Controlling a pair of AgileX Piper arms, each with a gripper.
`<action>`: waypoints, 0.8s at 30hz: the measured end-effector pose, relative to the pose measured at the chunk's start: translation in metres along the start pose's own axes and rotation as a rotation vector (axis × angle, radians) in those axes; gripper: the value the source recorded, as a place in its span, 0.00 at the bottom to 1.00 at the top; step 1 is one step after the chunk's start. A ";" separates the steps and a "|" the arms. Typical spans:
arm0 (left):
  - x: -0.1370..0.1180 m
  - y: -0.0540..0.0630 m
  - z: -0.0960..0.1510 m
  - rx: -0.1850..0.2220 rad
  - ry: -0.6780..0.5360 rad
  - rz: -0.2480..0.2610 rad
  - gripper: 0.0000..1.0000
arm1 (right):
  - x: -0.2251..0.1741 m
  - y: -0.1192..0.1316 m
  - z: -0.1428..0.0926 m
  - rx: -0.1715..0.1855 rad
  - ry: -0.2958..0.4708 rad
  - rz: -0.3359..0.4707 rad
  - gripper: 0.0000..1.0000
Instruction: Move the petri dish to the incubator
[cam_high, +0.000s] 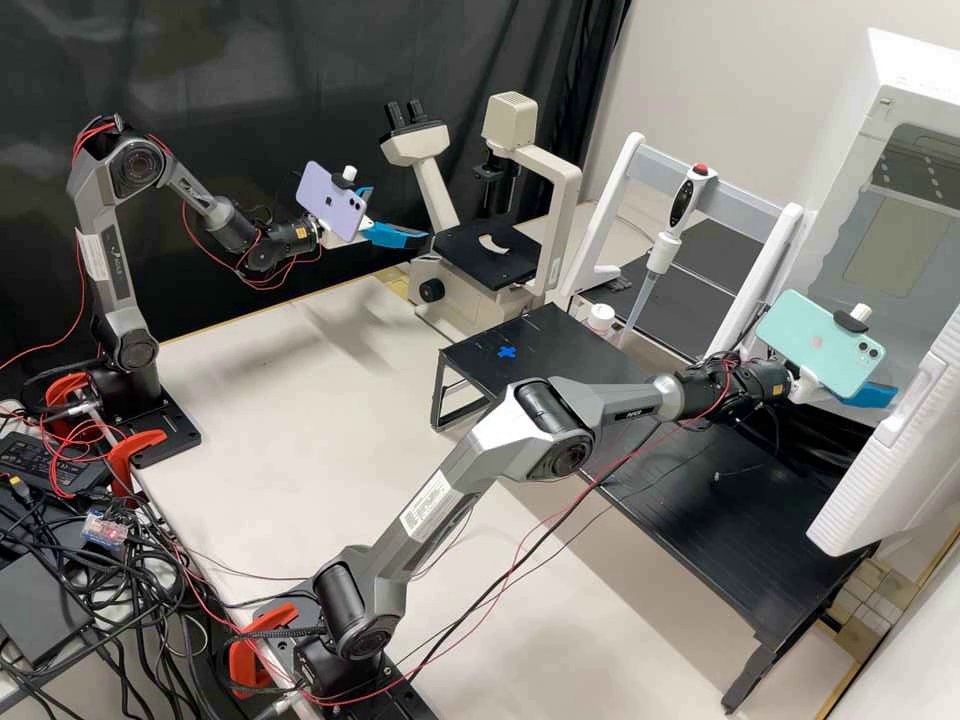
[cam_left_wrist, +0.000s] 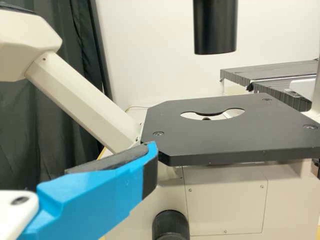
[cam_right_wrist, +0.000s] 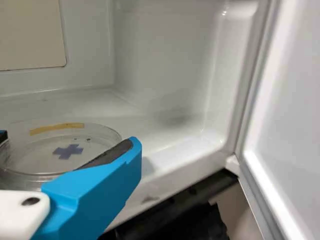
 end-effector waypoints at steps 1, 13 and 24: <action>0.000 0.000 0.000 0.000 0.000 0.000 1.00 | 0.002 0.000 0.000 0.003 0.001 -0.002 0.00; 0.000 0.000 0.000 0.000 0.000 0.000 1.00 | 0.015 -0.005 0.004 -0.016 -0.027 -0.008 1.00; 0.000 0.000 0.000 0.000 0.000 0.000 1.00 | 0.002 -0.016 0.015 -0.010 -0.024 -0.058 1.00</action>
